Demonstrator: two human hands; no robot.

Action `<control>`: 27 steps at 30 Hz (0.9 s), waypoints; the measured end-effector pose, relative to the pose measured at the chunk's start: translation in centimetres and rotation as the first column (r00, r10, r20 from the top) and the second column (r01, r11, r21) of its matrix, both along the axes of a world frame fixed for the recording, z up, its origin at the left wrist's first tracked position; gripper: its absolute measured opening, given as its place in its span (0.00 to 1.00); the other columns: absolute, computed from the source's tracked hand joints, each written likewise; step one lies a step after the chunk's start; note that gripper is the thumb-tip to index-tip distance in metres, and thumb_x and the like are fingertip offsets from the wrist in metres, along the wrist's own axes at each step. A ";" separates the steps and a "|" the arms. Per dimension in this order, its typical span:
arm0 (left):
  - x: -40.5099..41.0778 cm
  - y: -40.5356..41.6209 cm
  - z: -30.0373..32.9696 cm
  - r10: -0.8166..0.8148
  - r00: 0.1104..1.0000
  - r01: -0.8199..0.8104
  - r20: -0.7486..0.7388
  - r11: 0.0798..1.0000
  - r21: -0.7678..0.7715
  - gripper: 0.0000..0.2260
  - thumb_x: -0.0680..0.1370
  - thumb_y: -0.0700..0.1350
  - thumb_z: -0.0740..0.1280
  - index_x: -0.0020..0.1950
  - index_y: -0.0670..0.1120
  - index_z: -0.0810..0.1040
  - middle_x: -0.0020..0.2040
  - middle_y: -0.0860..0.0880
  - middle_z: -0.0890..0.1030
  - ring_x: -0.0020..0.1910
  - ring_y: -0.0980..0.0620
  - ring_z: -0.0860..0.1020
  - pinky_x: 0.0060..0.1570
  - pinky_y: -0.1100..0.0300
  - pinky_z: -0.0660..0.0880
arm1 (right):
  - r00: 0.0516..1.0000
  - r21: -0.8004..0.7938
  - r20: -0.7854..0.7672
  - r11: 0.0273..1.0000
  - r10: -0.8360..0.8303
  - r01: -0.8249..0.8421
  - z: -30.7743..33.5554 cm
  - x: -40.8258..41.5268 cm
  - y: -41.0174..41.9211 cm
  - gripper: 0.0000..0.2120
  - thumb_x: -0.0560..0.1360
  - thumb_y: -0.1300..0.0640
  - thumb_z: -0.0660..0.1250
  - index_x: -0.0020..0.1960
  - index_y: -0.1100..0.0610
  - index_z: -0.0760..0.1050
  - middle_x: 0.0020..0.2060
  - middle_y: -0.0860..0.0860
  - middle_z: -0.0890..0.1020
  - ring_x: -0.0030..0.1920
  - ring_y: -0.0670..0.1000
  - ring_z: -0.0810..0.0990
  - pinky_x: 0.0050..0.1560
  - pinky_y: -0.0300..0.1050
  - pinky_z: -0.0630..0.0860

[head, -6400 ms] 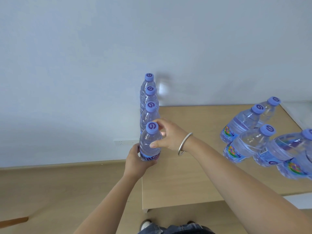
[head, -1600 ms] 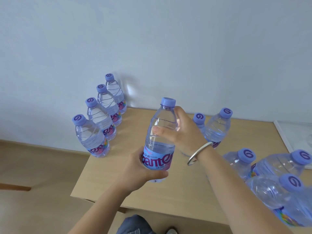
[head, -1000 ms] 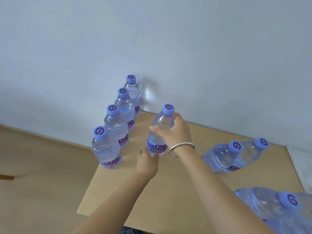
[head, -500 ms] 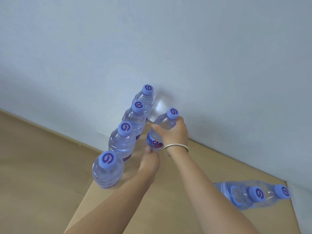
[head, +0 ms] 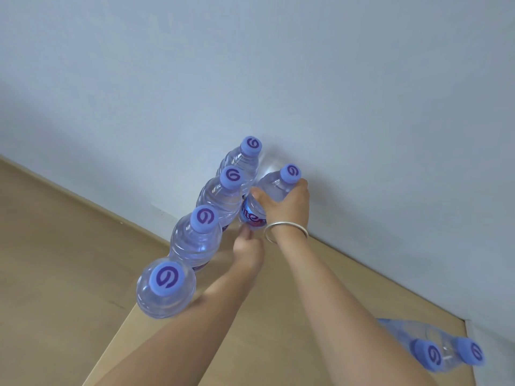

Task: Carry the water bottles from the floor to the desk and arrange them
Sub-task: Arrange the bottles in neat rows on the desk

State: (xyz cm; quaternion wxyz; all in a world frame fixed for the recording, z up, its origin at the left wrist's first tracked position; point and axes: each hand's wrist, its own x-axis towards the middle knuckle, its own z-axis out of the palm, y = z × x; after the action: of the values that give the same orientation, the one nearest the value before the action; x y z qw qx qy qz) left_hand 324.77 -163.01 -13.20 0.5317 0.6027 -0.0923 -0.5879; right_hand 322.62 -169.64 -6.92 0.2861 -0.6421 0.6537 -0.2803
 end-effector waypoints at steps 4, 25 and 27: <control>0.5 -0.8 -0.1 0.018 0.993 -0.023 0.120 0.999 0.044 0.16 0.79 0.34 0.56 0.66 0.40 0.71 0.50 0.46 0.76 0.49 0.49 0.73 0.59 0.50 0.73 | 0.999 -0.005 -0.032 1.000 -0.011 0.011 -0.1 0.3 -0.5 0.35 0.61 0.45 0.77 0.58 0.62 0.67 0.56 0.57 0.73 0.54 0.57 0.75 0.48 0.46 0.69; -4.2 6.0 -1.4 -0.386 0.899 0.393 0.207 0.920 0.006 0.28 0.77 0.34 0.59 0.76 0.47 0.57 0.73 0.43 0.64 0.72 0.51 0.64 0.54 0.66 0.64 | 0.952 0.071 0.296 0.992 0.080 -0.106 2.9 -12.0 14.2 0.11 0.70 0.64 0.71 0.41 0.48 0.75 0.38 0.44 0.80 0.36 0.35 0.77 0.40 0.26 0.71; -5.5 6.9 -1.4 -0.442 0.870 0.455 0.216 0.891 -0.008 0.29 0.76 0.31 0.59 0.76 0.45 0.57 0.74 0.42 0.62 0.73 0.51 0.62 0.59 0.63 0.65 | 0.947 0.040 0.317 0.997 0.047 -0.063 3.5 -14.8 16.6 0.11 0.71 0.65 0.70 0.41 0.49 0.76 0.38 0.45 0.80 0.38 0.36 0.77 0.41 0.28 0.73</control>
State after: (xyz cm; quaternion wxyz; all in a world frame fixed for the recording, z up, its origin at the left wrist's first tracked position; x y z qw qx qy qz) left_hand 319.26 -156.09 -14.64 0.3855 0.6072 -0.3019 -0.6257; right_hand 307.86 -153.08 -3.43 0.4106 -0.5996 0.5881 -0.3551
